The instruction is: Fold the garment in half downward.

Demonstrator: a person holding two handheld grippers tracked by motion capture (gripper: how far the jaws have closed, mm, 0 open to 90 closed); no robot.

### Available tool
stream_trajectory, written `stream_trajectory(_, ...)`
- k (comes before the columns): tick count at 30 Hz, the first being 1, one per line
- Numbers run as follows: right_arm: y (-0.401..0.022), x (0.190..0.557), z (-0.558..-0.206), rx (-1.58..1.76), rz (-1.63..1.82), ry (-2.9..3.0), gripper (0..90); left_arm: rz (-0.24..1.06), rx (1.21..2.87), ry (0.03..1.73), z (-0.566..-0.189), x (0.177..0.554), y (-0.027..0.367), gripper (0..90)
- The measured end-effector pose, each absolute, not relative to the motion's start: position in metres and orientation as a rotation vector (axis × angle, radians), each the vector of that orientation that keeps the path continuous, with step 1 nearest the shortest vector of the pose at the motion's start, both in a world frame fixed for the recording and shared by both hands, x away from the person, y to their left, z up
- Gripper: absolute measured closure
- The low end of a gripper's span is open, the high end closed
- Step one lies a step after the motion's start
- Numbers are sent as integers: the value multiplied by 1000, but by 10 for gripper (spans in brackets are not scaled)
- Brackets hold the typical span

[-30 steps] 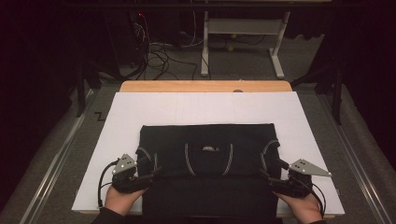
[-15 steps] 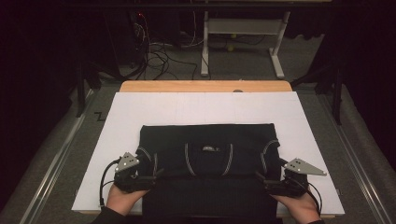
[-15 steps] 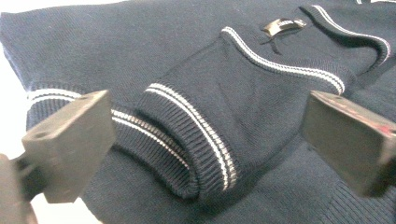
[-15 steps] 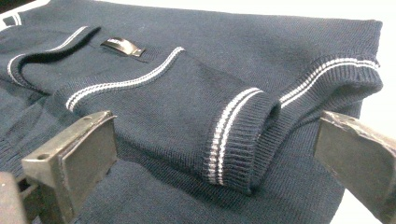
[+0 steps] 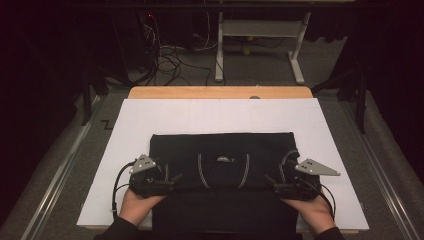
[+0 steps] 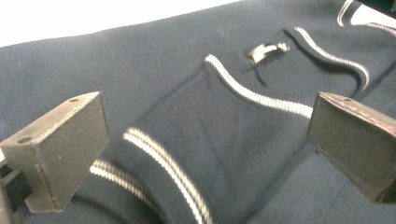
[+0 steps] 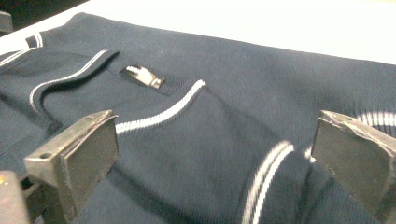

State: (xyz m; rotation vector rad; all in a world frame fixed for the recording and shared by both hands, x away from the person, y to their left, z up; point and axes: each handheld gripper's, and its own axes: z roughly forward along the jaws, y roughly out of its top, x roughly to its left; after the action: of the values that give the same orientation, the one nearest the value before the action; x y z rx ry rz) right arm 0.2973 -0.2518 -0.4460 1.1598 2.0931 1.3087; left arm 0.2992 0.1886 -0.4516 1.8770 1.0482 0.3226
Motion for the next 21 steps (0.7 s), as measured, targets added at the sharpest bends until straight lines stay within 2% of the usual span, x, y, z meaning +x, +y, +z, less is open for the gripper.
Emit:
stream_trajectory(8, -236, 324, -437, 1170, 1236, 2112, 33, 303, 1910, 1047, -442, 324, 168, 0)
stream_trajectory(13, -226, 337, -434, 1180, 1229, 2121, 78, 308, 1941, 1029, -439, 338, 149, 0)
stream_trajectory(18, -217, 349, -434, 1199, 1207, 2140, 162, 268, 1946, 1055, -442, 352, 139, 46)
stream_trajectory(21, -211, 357, -436, 1228, 1201, 2155, 214, 226, 1939, 1087, -447, 359, 136, 110)
